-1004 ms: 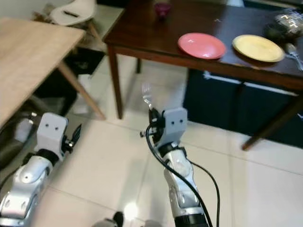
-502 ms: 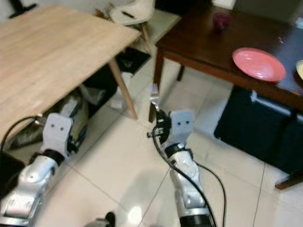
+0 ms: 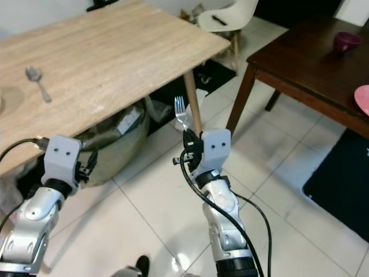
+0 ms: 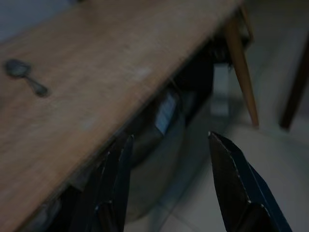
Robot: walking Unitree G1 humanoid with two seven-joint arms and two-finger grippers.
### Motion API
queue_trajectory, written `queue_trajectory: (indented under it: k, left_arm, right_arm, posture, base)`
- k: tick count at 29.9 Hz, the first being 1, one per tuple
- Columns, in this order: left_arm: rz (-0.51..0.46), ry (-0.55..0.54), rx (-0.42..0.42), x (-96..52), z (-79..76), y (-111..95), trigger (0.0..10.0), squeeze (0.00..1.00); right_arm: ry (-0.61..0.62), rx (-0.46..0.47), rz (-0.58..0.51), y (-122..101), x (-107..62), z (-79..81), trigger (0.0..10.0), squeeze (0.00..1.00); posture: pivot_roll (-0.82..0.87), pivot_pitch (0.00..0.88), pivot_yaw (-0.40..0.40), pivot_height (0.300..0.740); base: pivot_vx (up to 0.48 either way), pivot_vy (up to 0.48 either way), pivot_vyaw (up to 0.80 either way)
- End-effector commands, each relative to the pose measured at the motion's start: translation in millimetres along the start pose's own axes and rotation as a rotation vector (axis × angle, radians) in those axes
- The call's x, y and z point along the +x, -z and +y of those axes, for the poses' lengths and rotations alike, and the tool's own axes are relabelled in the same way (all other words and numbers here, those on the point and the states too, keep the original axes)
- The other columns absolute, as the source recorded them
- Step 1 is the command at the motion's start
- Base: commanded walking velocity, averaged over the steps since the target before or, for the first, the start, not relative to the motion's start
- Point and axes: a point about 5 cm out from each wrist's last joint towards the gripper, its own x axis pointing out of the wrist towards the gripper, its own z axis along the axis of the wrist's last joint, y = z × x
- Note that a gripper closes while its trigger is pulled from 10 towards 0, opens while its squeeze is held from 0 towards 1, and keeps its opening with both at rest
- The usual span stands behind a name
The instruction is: Setting the table
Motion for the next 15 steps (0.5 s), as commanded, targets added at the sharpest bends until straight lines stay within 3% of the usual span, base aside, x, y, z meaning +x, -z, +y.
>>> queue_trajectory:
  k: [1, 15]
  left_arm:
    - [0.024, -0.033, 0.009, -1.9, 9.4, 3, 10.0, 0.0]
    - [-0.01, -0.064, 0.004, 3.0, 15.1, -8, 10.0, 0.0]
  right_arm:
    - [-0.037, 0.022, -0.04, -10, 5.6, 9.0, 10.0, 0.0]
    - [-0.082, 0.045, -0.115, -32, 13.5, 17.8, 10.0, 0.0]
  posture:
    - [-0.06, 0.024, 0.045, 0.74]
    - [-0.05, 0.026, 0.047, 0.74]
  base:
    - [0.0, 0.0, 0.77]
    - [0.0, 0.0, 0.78]
